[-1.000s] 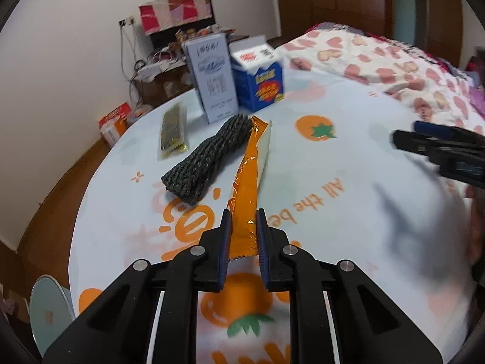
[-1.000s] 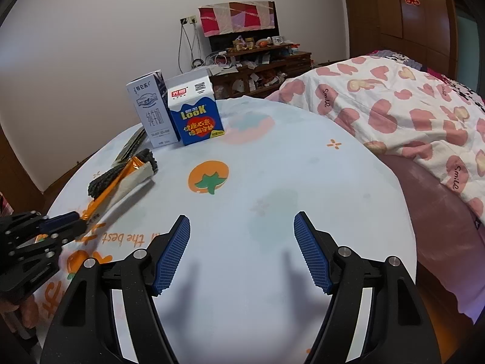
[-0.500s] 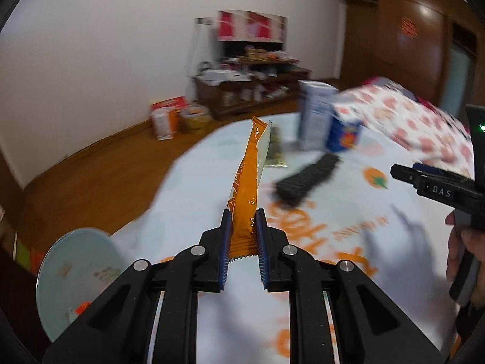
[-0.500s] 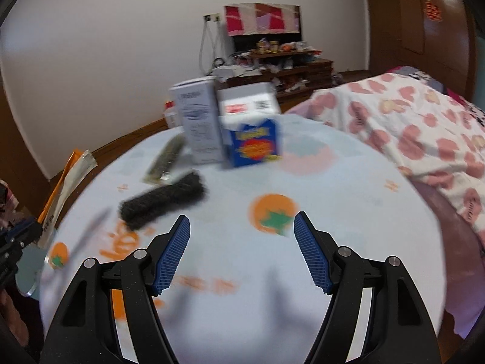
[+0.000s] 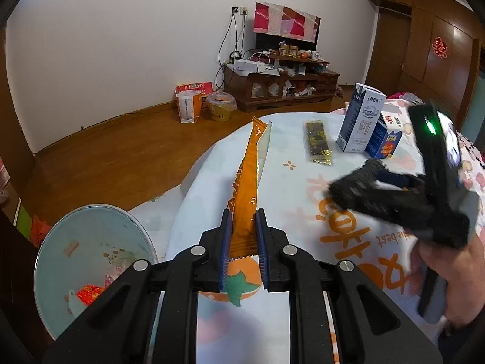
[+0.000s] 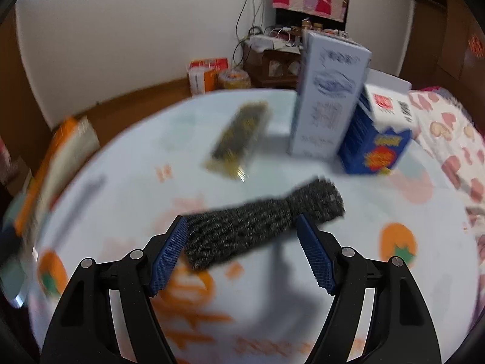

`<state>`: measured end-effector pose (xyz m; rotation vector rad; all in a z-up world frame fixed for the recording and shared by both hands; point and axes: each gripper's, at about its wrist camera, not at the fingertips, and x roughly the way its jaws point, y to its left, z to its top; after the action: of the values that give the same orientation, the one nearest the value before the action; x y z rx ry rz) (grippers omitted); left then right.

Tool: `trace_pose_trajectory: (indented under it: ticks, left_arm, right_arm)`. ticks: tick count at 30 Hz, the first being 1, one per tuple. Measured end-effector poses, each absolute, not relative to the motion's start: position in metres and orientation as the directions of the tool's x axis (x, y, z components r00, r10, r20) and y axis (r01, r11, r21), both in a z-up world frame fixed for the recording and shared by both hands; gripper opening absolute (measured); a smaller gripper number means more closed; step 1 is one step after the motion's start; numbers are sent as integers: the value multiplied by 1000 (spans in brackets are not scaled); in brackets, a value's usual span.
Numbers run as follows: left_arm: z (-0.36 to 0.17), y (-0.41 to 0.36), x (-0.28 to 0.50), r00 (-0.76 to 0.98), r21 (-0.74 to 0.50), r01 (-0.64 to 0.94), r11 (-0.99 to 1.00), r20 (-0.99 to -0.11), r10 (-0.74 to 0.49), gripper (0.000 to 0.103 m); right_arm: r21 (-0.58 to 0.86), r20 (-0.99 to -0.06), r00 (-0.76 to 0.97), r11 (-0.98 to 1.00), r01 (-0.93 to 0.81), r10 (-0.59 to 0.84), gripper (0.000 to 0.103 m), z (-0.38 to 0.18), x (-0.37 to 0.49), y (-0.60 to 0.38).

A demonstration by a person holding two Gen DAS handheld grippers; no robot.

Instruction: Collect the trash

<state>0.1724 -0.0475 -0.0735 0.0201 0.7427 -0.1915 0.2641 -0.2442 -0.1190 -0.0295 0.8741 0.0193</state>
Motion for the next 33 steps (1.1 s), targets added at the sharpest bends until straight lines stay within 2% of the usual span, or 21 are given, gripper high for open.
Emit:
trace_pose_trajectory:
  ticks: [4, 7, 13, 16, 21, 22, 24, 27, 29, 33]
  left_arm:
    - [-76, -43, 172, 714, -71, 184, 980, -675, -183, 16]
    - [-78, -42, 169, 707, -88, 189, 978, -679, -198, 16]
    - [-76, -52, 160, 708, -75, 196, 978, -679, -194, 16]
    - [-73, -52, 158, 711, -65, 198, 978, -678, -189, 16]
    - [-72, -44, 160, 715, -64, 181, 981, -677, -176, 16]
    - [-73, -43, 160, 714, -65, 179, 982, -678, -175, 16]
    - [-74, -40, 160, 713, -68, 174, 982, -680, -174, 16]
    - [-76, -41, 161, 709, -70, 174, 982, -683, -174, 16]
    - [-77, -42, 162, 706, -73, 176, 982, -685, -178, 16]
    - [-78, -41, 161, 703, -71, 183, 980, -687, -182, 16]
  right_arm:
    - [-116, -761, 641, 993, 18, -100, 76, -117, 231, -287]
    - [-121, -754, 643, 991, 62, -132, 76, -113, 207, -319]
    - [64, -725, 688, 989, 134, -47, 76, -103, 195, -343]
    - [85, -718, 695, 988, 126, -27, 75, -100, 212, -322]
    - [136, -736, 677, 985, 109, 26, 65, -107, 235, -303]
    - [146, -737, 675, 983, 111, 34, 61, -108, 239, -302]
    - [152, -729, 684, 981, 122, 28, 60, -106, 241, -301]
    - [96, -706, 708, 990, 102, -5, 64, -95, 243, -284]
    - [46, -698, 715, 994, 96, -37, 75, -93, 249, -271]
    - [-50, -762, 644, 998, 46, -67, 75, -115, 264, -256]
